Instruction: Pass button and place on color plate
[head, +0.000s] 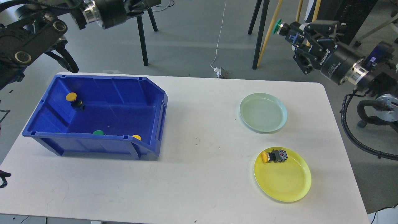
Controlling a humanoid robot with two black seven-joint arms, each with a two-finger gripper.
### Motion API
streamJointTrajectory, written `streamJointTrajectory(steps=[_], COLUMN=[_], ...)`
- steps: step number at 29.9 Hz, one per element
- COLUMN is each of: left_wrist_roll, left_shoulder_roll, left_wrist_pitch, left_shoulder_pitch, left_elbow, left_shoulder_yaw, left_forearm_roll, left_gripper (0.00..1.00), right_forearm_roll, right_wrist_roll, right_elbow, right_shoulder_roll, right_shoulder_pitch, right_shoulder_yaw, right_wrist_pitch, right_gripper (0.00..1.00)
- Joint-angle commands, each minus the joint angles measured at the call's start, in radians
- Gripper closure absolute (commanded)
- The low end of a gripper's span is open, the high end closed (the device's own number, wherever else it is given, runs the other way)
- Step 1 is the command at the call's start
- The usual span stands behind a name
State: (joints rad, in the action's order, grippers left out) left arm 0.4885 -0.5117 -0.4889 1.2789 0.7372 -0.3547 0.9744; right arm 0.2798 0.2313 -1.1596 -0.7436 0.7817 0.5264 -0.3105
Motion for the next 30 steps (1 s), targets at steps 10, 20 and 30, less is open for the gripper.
streamJointTrajectory(steps=[10,20,30], left_wrist_roll=[0.000,0.000,0.000], left_shoulder_roll=[-0.007,-0.005,-0.004], left_wrist_pitch=[0.000,0.000,0.000], left_shoulder_pitch=[0.046,0.045,0.045], left_elbow=[0.014,0.022,0.022], left_shoulder_yaw=[-0.109,-0.109,-0.107], left_forearm_roll=[-0.005,-0.005,-0.005], left_gripper=[0.01,0.01,0.01], right_forearm_roll=[0.019,0.022,0.021], right_wrist_roll=[0.005,0.000,0.002], right_elbow=[0.434,0.652,0.667], right_shoulder_roll=[0.240,0.398,0.425], right_shoulder_pitch=[-0.047,-0.036,-0.018], right_shoulder_yaw=[-0.256,-0.267,-0.266], right_wrist_pitch=[0.001,0.002,0.008], right_gripper=[0.78,0.42,0.23])
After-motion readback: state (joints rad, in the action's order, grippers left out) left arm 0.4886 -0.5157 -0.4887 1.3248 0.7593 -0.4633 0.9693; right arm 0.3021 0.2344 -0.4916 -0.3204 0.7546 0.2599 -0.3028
